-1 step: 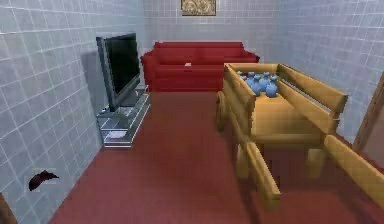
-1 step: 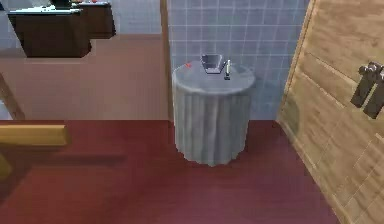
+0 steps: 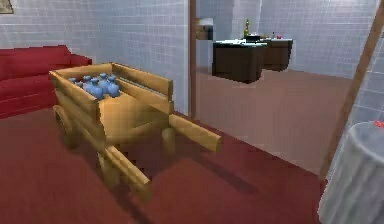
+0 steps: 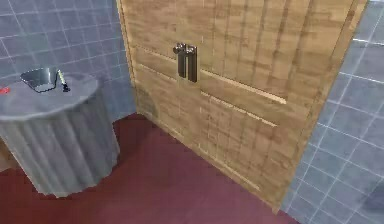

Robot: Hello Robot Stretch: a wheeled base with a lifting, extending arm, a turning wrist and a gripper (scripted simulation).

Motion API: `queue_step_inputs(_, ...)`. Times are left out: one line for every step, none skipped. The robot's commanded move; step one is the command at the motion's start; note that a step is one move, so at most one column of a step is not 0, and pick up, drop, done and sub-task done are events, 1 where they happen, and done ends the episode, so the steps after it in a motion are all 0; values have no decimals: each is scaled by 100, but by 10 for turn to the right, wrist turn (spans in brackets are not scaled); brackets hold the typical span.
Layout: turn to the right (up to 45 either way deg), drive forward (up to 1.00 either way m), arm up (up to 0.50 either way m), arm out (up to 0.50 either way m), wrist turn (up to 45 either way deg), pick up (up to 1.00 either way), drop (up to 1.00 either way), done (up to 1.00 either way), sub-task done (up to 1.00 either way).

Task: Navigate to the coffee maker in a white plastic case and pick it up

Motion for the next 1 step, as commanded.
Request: queue_step_inputs(300, 0, 0, 0, 0, 0, 0, 0, 0)
